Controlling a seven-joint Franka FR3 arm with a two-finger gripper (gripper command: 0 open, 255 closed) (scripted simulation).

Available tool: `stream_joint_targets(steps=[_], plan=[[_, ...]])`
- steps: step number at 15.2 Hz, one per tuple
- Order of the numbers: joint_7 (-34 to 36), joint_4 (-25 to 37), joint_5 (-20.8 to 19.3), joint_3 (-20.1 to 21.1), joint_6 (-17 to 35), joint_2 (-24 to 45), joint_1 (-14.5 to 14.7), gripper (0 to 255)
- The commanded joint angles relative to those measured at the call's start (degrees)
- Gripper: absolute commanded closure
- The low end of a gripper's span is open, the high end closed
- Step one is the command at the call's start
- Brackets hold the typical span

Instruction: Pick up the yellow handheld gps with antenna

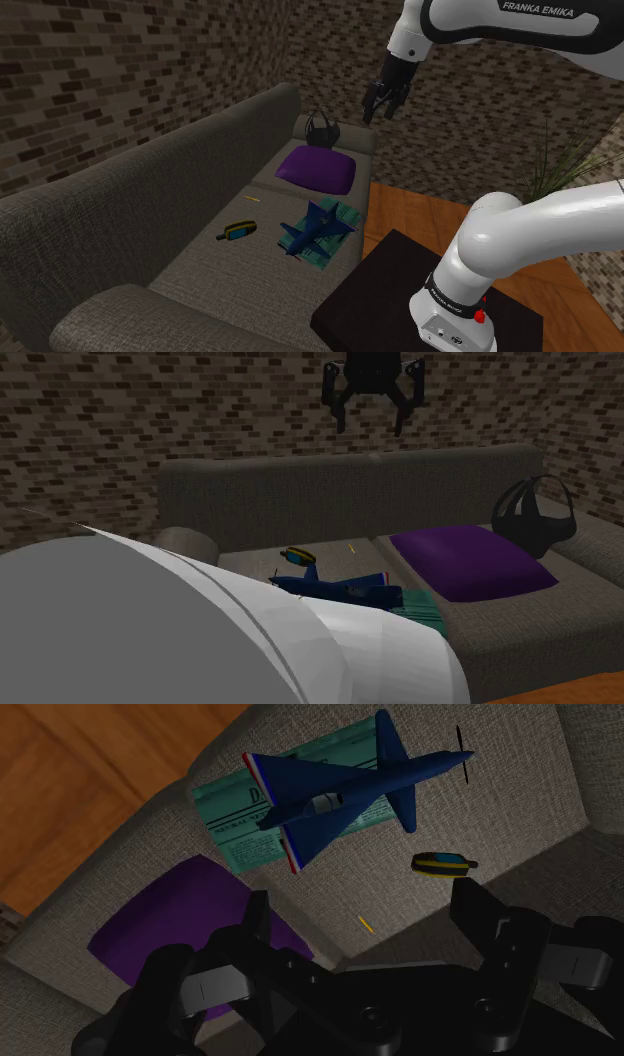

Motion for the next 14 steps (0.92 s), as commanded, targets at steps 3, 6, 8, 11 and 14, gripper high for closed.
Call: stream_joint_targets(steps=[3,6,8,11,14], plan=[[-2.80,-1.01,-0.25,-0.95,3.63,2.78,1.04,0],[-7.01,-1.95,-0.46,-2.30,8.94,7.43,2.63,0],[-9.82,-2.20,-0.47,-3.16,12.36,10.80,3.72,0],[-14.12,-2.05,-0.22,-4.31,17.27,16.21,5.36,0],[-18.51,-1.27,0.36,-5.28,21.84,21.93,6.98,0]])
